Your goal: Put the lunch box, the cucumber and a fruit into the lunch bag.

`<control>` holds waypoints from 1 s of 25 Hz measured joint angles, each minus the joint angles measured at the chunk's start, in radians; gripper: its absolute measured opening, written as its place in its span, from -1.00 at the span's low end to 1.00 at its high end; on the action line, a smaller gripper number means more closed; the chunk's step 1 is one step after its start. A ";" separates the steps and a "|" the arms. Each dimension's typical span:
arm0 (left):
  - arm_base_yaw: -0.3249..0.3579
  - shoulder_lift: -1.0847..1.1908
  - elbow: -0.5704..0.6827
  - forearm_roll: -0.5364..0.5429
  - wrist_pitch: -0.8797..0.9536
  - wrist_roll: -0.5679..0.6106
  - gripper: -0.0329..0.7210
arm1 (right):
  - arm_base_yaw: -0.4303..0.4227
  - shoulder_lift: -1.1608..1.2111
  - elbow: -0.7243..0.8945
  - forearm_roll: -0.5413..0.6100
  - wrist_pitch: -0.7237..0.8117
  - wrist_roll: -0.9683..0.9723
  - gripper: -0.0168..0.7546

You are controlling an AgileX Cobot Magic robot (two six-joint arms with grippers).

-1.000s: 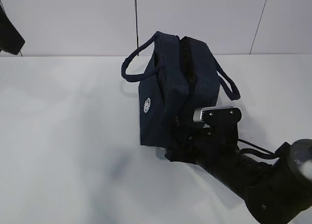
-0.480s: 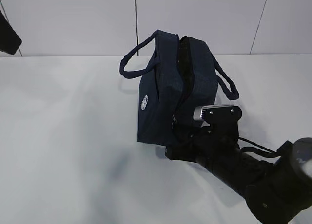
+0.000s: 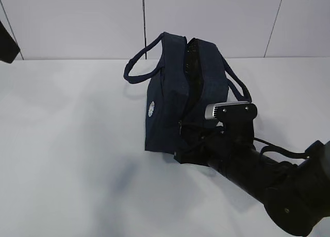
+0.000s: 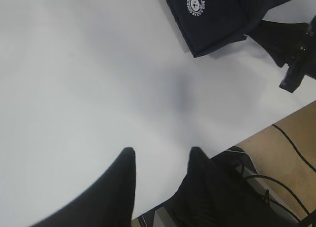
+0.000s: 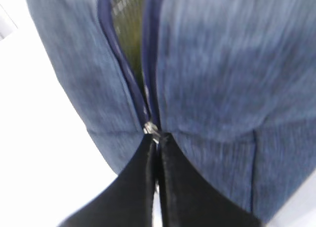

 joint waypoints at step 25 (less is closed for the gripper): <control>0.000 0.059 0.096 -0.092 0.000 0.021 -0.19 | 0.000 -0.165 0.004 -0.074 0.162 -0.004 -0.96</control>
